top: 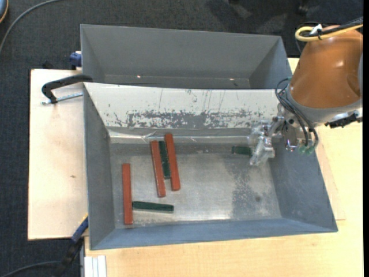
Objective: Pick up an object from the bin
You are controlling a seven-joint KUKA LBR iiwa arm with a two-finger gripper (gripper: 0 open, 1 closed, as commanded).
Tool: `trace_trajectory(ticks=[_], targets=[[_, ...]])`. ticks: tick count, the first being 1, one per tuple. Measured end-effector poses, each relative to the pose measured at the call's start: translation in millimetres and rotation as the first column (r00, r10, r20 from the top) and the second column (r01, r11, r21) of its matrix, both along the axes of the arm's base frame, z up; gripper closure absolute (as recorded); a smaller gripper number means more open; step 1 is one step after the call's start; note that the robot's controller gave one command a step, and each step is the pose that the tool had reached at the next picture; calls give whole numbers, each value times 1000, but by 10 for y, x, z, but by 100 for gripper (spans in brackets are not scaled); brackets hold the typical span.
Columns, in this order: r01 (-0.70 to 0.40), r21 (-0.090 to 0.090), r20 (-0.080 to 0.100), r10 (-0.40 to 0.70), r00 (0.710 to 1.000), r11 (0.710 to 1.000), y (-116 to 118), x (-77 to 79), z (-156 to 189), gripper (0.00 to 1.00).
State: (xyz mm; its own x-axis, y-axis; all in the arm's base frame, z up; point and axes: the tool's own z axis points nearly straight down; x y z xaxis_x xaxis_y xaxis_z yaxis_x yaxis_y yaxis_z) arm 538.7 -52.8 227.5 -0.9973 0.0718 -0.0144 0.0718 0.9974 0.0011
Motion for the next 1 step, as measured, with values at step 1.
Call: trace_trajectory(ticks=[1], targets=[[-98, 0, -7, 98, 995, 995, 173, 189, -66, 100]])
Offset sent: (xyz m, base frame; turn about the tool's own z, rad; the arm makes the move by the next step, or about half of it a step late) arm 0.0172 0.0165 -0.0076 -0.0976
